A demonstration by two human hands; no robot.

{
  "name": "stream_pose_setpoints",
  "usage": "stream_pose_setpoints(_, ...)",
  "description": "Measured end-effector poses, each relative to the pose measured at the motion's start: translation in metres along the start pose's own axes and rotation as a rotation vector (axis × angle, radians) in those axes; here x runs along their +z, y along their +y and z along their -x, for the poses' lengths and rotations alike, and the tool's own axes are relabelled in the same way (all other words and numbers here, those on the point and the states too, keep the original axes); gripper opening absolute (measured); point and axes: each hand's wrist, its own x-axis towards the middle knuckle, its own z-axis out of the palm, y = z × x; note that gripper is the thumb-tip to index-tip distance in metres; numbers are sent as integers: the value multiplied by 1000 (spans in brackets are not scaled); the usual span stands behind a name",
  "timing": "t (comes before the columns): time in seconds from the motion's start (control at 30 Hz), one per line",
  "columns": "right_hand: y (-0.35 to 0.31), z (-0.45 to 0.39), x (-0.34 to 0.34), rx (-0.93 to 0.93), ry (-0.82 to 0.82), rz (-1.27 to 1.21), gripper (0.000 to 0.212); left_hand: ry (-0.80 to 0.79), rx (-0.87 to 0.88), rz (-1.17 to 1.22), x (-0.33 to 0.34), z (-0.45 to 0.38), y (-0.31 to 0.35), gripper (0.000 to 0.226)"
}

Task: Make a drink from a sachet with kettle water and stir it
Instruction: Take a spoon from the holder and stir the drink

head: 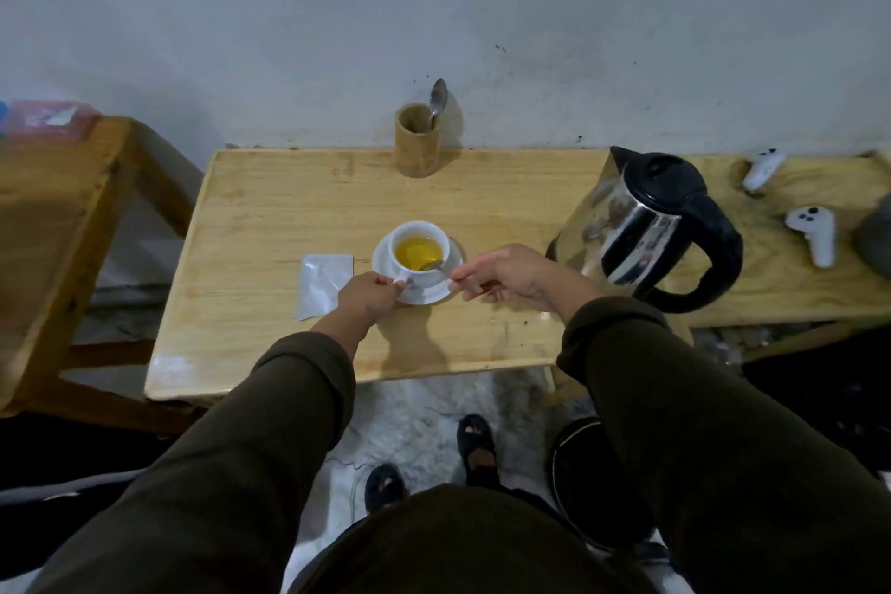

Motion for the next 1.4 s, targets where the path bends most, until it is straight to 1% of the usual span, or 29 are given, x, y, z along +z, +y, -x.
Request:
stream_pose_setpoints(0.1,13,8,5,10,48,-64,10,-1,3,27,0,-2,-3,45)
stream_pose_setpoints(0.17,23,10,7,-2,68,-10,10,-5,-1,60,0,-2,-5,43)
stream_pose_setpoints(0.3,41,12,15,32,132,31,25,18,25,75,3,0,-8,40)
stream_pose_setpoints(0.4,55,10,20,60,192,10,27,44,30,67,5,2,-8,40)
stream_pose_setpoints(0.5,67,9,20,73,248,-19,24,62,31,60,6,2,-9,39)
stream_pose_setpoints(0.63,76,0,13,104,378,-48,21,83,31,65,8,3,-11,41)
stream_pose_setpoints(0.77,81,-20,1,170,511,-32,26,100,35,78,11,2,-12,41)
stream_pose_setpoints(0.87,80,-36,-6,217,571,28,15,113,27,76,13,1,-12,43)
stream_pose_setpoints(0.93,78,-44,-7,240,584,55,12,129,12,89,14,0,-12,42)
stream_pose_setpoints(1.0,80,-52,-10,238,546,115,9,139,3,115,15,-1,-13,41)
stream_pose_setpoints(1.03,79,-51,-10,227,519,111,12,145,-2,125,16,-1,-14,40)
stream_pose_setpoints(1.07,81,-54,-11,208,494,127,21,154,-6,131,17,-1,-14,40)
stream_pose_setpoints(1.1,79,-55,-10,245,480,141,27,163,-9,134,18,0,-14,40)
stream_pose_setpoints(1.13,76,-56,-13,266,492,155,30,171,-11,134,19,0,-14,39)
stream_pose_setpoints(1.17,77,-56,-13,238,520,189,31,179,-12,136,20,0,-15,38)
stream_pose_setpoints(1.2,78,-60,-15,249,528,183,31,188,-11,141,22,-1,-15,38)
stream_pose_setpoints(1.23,79,-60,-14,256,484,219,29,196,-12,148,22,-1,-15,37)
stream_pose_setpoints(1.27,79,-61,-14,259,403,310,28,205,-14,155,23,-1,-15,36)
stream_pose_setpoints(1.33,83,-65,-15,229,380,428,26,217,-19,163,25,0,-15,36)
stream_pose_setpoints(1.4,83,-67,-15,266,389,502,27,222,-20,165,26,0,-16,36)
